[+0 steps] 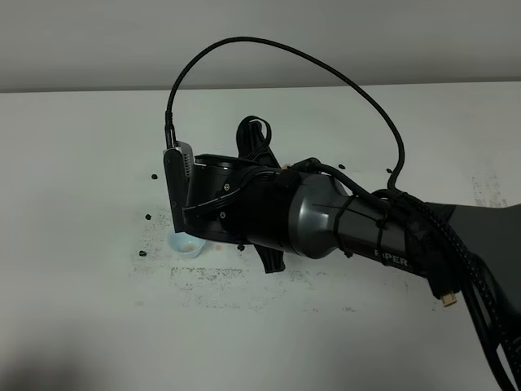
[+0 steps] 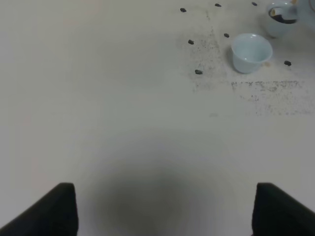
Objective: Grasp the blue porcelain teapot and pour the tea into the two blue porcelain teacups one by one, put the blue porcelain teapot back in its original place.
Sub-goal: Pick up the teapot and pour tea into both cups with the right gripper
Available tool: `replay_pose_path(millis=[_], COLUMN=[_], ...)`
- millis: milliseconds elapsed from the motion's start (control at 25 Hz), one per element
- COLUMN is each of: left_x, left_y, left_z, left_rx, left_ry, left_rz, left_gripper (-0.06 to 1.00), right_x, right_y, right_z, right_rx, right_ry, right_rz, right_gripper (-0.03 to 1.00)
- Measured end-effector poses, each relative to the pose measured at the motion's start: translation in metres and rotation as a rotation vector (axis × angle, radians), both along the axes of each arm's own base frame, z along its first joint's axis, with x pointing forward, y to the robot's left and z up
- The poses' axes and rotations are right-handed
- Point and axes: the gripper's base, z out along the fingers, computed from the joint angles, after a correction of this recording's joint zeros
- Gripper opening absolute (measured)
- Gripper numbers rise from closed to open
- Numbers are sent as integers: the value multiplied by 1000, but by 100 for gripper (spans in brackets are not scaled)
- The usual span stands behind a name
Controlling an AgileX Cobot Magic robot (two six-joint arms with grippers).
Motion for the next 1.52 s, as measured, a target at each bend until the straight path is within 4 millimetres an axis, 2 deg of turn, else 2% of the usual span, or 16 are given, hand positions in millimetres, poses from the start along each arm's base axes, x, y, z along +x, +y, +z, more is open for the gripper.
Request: replay_pose_path(millis=[480, 1520], left_x=[0, 0], left_y=[0, 0], left_z=[0, 0], left_rx=[0, 0], left_ry=[0, 0], left_rz=[0, 0], left_gripper=[73, 73], right_x=[-1, -5], right_y=[8, 13], right_z=[-14, -9], right_rx=[-96, -148], right_ry=[-24, -60], right_rz=[37, 67], right_gripper=[8, 8])
